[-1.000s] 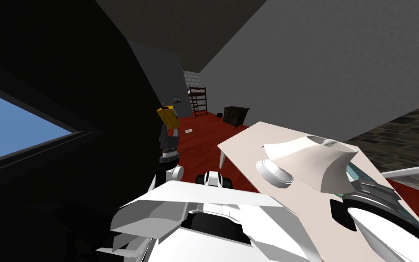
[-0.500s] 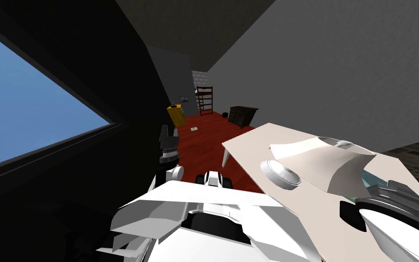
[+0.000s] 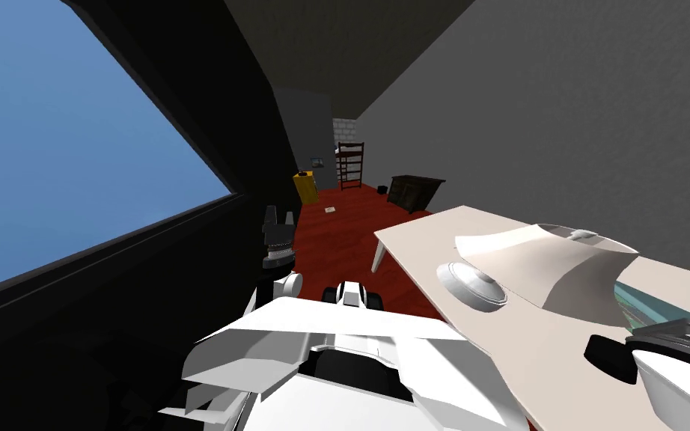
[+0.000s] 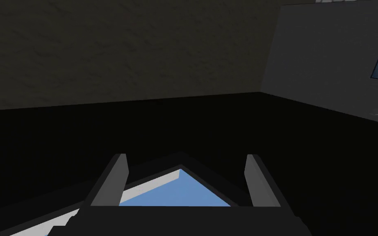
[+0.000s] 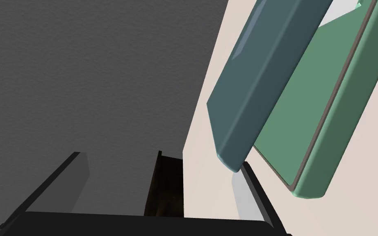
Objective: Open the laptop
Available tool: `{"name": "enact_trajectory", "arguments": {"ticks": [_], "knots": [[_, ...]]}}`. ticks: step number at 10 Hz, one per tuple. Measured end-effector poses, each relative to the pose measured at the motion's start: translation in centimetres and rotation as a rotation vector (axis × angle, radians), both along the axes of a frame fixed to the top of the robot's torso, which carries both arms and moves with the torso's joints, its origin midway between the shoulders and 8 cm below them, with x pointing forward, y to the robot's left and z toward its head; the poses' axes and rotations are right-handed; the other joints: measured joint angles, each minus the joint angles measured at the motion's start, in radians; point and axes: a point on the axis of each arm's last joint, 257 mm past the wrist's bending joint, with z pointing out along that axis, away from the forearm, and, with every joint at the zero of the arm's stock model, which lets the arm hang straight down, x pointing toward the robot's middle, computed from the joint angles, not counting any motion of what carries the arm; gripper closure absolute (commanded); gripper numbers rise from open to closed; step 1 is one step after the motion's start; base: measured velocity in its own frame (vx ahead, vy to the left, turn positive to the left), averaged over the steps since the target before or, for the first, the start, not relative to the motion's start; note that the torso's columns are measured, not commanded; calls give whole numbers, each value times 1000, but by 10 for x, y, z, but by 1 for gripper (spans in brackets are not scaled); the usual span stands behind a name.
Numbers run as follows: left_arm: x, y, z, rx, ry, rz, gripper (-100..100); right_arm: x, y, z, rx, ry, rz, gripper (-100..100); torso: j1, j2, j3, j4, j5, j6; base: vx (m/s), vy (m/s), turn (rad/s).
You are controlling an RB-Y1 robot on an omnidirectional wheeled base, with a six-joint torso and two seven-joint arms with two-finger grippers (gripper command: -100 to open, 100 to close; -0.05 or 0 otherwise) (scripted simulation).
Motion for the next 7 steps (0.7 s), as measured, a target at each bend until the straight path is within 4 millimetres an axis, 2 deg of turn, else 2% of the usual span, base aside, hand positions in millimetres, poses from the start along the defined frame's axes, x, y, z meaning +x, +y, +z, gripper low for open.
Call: {"name": "enact_trajectory", "arguments": {"ticks": [1, 3, 6, 7], "knots": [[0, 0, 0, 0, 0, 0, 0, -6, -7, 2, 5, -5, -25, -100, 0, 1, 0, 0, 0, -1, -176, 78, 373], [0, 0, 0, 0, 0, 0, 0, -17, -22, 10, 5, -6, -72, -100, -1, -1, -1, 0, 1, 0, -113, 45, 186], [0, 0, 0, 0, 0, 0, 0, -34, -40, 19, 12, -15, -135, -100, -1, 0, 0, 0, 0, -2, -83, 36, 113], [0, 0, 0, 0, 0, 0, 0, -35, -41, 19, 12, -14, -139, 0, -2, -1, -1, -1, -1, -1, -9, 4, -11]]}}
